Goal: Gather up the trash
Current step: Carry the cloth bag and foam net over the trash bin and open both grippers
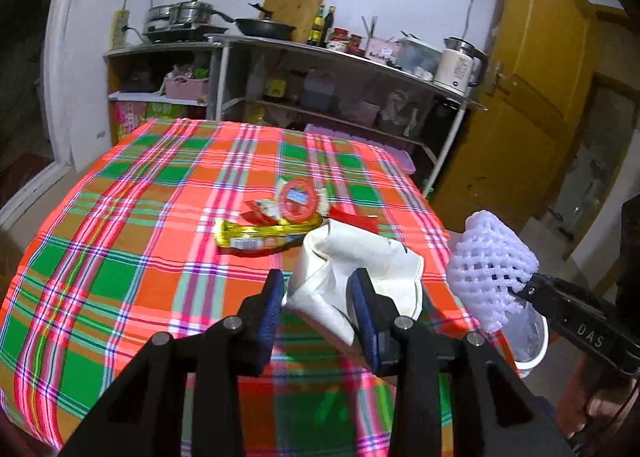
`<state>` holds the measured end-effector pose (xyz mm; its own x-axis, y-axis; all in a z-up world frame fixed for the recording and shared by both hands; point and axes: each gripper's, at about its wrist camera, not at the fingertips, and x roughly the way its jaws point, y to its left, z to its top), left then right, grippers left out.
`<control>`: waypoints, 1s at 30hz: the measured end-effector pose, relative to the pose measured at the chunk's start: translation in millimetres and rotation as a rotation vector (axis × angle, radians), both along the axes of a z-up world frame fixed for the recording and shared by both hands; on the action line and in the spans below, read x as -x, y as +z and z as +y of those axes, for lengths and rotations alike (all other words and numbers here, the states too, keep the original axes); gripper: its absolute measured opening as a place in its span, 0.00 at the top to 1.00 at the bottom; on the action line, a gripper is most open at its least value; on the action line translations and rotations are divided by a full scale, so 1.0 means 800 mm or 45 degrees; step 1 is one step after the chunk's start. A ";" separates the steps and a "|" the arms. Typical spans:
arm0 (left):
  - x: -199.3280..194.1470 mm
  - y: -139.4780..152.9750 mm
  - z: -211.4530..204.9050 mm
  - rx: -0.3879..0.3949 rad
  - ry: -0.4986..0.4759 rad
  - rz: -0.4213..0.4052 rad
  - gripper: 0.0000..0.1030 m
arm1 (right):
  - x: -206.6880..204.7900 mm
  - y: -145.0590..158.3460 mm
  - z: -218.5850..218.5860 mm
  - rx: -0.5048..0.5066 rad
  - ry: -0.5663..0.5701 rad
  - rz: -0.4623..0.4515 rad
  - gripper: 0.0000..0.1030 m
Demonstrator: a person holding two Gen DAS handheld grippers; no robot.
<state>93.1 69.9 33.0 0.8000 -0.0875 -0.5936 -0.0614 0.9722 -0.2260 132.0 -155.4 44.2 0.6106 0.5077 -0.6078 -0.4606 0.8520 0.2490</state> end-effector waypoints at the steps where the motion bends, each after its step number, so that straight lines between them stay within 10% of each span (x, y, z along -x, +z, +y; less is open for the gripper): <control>1: 0.001 0.001 -0.005 -0.003 -0.008 -0.002 0.64 | 0.003 0.000 -0.006 -0.002 -0.008 -0.001 0.93; 30: -0.014 0.001 -0.146 -0.070 -0.263 0.027 0.64 | 0.029 -0.019 -0.158 -0.067 -0.302 0.044 0.93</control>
<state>104.1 -46.7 33.6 0.7557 -0.2157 -0.6184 0.1364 0.9753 -0.1734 108.5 -281.5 29.0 0.6958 0.3843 -0.6067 -0.2397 0.9206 0.3081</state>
